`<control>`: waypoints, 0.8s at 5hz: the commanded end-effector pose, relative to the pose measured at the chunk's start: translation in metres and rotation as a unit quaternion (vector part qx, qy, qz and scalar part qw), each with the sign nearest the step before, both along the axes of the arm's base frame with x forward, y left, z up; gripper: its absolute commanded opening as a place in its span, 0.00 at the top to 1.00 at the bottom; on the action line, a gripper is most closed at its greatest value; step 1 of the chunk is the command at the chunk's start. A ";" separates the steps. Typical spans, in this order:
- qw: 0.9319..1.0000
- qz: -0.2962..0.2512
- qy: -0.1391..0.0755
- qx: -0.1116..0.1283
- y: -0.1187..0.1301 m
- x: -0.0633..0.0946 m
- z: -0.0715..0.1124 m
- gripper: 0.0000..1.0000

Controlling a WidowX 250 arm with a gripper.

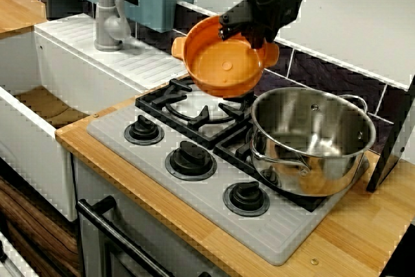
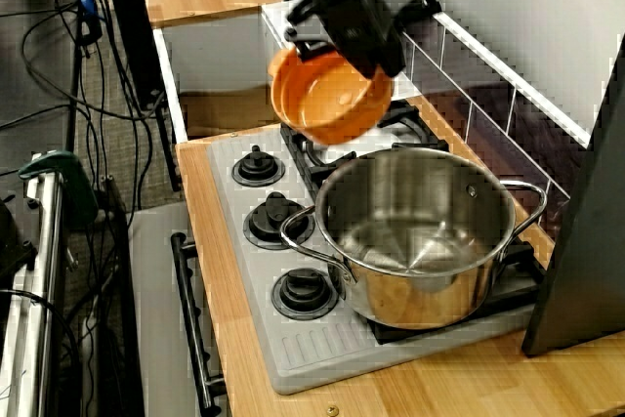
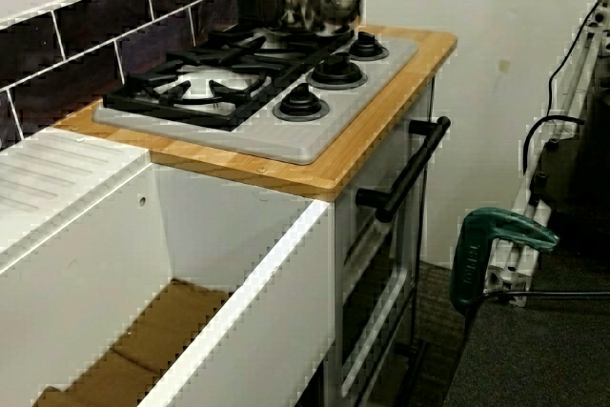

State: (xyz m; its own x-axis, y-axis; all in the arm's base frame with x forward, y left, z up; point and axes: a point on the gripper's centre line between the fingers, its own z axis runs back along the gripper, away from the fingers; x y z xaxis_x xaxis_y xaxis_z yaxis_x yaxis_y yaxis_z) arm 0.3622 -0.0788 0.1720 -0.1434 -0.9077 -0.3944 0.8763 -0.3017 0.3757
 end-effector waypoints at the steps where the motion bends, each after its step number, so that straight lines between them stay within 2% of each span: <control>1: 0.997 -0.002 -0.074 0.015 -0.001 -0.011 0.032 1.00; 2: 0.996 0.000 -0.084 0.014 0.002 -0.009 0.037 1.00; 4: 0.994 0.005 -0.109 0.028 -0.002 -0.016 0.039 1.00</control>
State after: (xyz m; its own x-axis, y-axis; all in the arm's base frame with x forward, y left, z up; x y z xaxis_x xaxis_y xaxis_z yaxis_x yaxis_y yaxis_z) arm 0.3551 -0.0828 0.1940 -0.0638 -0.8729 -0.4837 0.8140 -0.3259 0.4809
